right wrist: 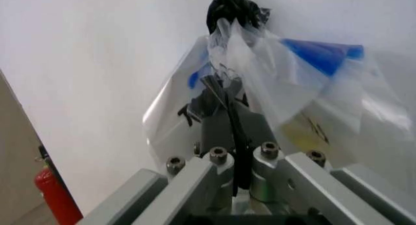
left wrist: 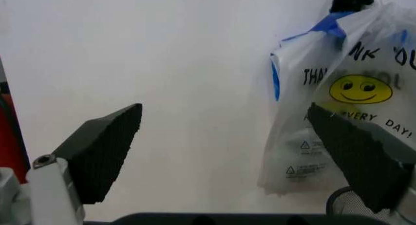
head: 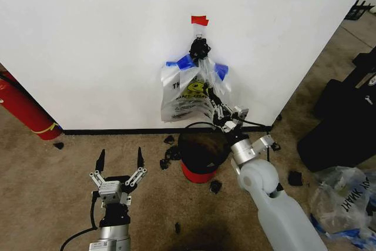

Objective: Pick up the garbage bag from the wall and place it over the trash bin.

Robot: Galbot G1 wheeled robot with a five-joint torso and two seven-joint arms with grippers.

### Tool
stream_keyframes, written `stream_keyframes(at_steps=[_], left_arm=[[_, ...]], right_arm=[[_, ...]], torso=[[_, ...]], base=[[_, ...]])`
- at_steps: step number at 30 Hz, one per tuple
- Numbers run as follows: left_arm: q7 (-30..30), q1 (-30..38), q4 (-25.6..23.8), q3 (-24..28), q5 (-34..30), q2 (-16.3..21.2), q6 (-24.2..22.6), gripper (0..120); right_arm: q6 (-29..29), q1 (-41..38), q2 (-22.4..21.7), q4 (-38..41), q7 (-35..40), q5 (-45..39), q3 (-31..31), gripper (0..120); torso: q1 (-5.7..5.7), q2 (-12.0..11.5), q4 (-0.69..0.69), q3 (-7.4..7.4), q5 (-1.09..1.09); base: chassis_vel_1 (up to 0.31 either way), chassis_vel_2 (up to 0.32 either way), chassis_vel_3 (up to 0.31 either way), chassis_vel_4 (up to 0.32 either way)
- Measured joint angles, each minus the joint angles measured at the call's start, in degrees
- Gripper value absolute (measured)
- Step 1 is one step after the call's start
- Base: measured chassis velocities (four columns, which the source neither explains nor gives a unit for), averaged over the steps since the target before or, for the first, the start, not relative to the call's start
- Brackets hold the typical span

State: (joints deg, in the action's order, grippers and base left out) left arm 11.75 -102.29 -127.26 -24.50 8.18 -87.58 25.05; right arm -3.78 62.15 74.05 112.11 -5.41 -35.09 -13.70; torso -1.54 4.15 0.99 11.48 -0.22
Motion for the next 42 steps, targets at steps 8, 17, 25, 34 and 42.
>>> stream_keyframes(at_steps=[8,17,25,34,42], left_arm=[[0.0,0.6,0.8,0.5,-0.1,0.3,0.0,100],[-0.1,0.9,0.8,0.7,-0.6,1.0,0.0,99],[0.0,1.0,1.0,0.9,-1.0,1.4,0.0,100],[0.0,1.7,1.5,1.4,-1.5,1.9,0.0,99],[0.0,2.2,2.0,1.5,-2.2,2.5,-0.1,99]], right_arm=[[-0.3,6.8,-0.2,5.2,-0.8,1.6,-1.6,0],[-1.5,11.9,-0.2,8.2,-1.5,4.3,-3.1,0],[-2.7,16.7,-0.3,10.5,-2.1,6.5,-4.1,0],[-5.4,21.5,-0.4,11.8,-3.3,11.3,-5.3,0],[-7.5,24.8,0.3,12.6,-4.0,15.0,-5.6,0]], torso=[[0.0,0.0,0.01,0.0,0.0],[0.0,0.0,0.0,0.0,0.0],[0.0,0.0,0.0,0.0,0.0],[0.0,0.0,0.0,0.0,0.0],[0.0,0.0,0.01,0.0,0.0]], base=[[0.0,0.0,0.0,0.0],[0.0,0.0,0.0,0.0],[0.0,0.0,0.0,0.0],[0.0,0.0,0.0,0.0],[0.0,0.0,0.0,0.0]])
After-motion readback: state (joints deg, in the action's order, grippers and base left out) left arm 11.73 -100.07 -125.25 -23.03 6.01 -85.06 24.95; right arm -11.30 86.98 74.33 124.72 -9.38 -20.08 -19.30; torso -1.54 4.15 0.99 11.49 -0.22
